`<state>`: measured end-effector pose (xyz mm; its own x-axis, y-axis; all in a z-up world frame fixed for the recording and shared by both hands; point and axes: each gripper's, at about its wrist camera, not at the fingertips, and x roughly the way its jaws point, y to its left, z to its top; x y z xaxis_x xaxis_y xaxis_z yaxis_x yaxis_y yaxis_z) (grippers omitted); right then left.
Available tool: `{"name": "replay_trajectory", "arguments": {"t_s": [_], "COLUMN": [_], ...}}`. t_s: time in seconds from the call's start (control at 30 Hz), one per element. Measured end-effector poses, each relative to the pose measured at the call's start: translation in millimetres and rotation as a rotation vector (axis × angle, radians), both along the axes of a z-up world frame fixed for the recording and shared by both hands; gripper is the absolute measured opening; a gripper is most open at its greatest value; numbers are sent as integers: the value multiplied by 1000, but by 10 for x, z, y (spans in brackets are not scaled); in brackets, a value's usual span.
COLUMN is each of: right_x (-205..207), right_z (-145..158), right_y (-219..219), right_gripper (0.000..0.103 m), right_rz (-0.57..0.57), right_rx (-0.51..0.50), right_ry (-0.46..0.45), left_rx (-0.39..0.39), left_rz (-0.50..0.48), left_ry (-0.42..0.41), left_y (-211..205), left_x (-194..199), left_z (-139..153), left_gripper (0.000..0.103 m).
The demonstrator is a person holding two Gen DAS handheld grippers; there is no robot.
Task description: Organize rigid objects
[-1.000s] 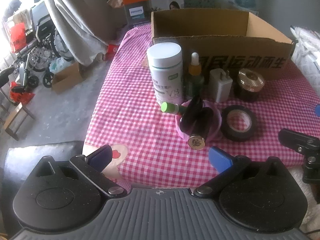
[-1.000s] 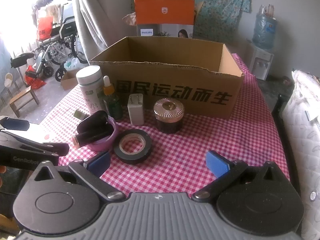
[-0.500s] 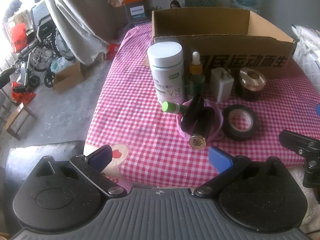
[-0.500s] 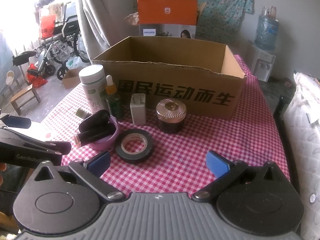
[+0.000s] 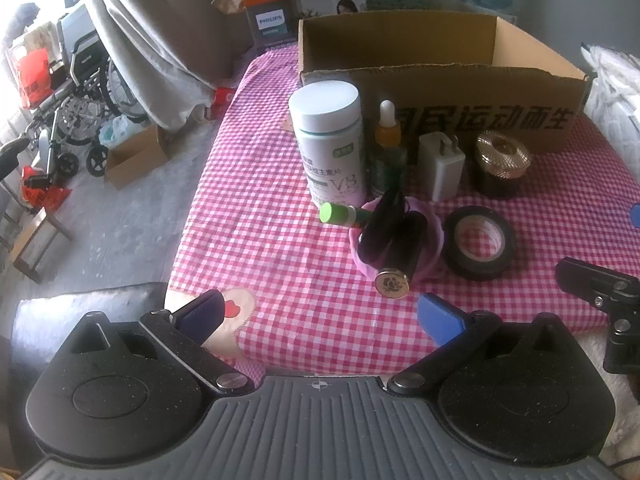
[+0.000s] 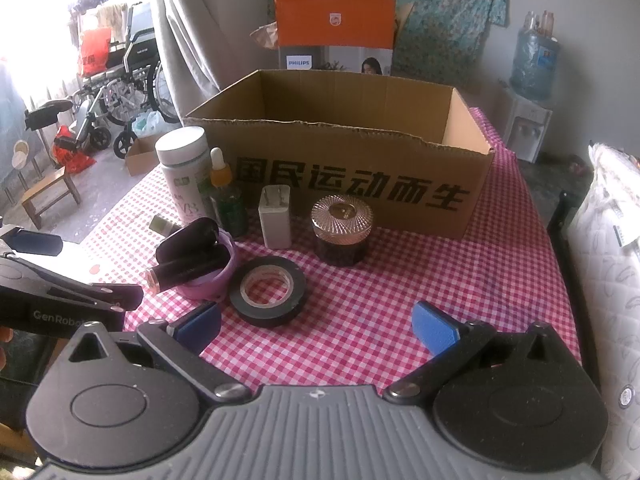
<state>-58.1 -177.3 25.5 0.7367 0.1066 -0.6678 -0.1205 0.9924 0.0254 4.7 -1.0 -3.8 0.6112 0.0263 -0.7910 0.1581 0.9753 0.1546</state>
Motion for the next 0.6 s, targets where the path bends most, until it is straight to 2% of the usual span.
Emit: {"name": "replay_trajectory", "arguments": {"t_s": [0.6], "right_x": [43], "right_z": [-40], "right_y": [12], "right_gripper": [103], "right_rz": [8], "right_rx": [-4], "right_ry": [11], "left_rx": [6], "left_rz": [-2], "left_ry": [12], "left_y": [6], "left_x": [29], "left_z": [-32], "left_gripper": [103]}}
